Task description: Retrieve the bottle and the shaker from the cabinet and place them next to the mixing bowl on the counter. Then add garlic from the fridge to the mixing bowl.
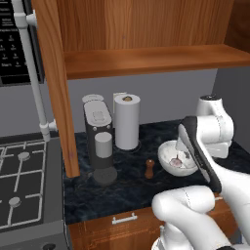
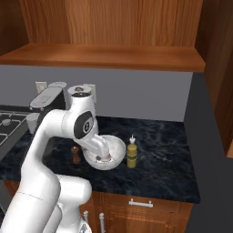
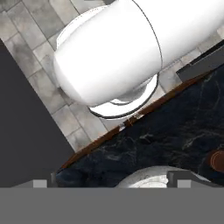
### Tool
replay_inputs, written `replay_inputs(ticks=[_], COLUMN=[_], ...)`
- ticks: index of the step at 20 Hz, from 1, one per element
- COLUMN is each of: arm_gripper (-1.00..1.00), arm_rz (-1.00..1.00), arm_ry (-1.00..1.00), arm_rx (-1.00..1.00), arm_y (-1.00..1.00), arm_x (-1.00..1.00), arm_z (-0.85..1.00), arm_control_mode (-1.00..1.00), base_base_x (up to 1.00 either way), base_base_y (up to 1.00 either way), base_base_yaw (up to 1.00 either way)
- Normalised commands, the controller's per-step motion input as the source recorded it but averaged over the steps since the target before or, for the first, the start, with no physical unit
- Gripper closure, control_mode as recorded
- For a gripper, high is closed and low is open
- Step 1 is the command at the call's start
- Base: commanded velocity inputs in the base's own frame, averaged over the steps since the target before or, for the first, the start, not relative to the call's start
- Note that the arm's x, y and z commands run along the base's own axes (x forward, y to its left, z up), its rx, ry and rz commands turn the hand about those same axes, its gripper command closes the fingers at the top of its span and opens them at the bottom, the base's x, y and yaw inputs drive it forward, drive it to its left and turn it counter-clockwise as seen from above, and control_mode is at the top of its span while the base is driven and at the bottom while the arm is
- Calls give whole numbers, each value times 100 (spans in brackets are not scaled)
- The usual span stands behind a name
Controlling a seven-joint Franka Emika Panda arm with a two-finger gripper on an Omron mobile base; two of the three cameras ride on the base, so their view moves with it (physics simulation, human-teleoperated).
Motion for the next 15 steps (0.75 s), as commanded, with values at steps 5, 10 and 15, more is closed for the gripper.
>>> replay_inputs(ticks=[5, 10, 15], arm_gripper=[-100, -100, -100], arm_rz=[1, 1, 0], arm_ry=[-3, -3, 0], arm_rx=[-4, -8, -2], arm_y=[48, 86, 50], arm_x=[-35, -18, -15], arm_z=[1, 9, 3], arm_control_mode=[-100, -100, -100], base_base_x=[0, 0, 0], base_base_y=[0, 0, 0], base_base_yaw=[0, 0, 0])
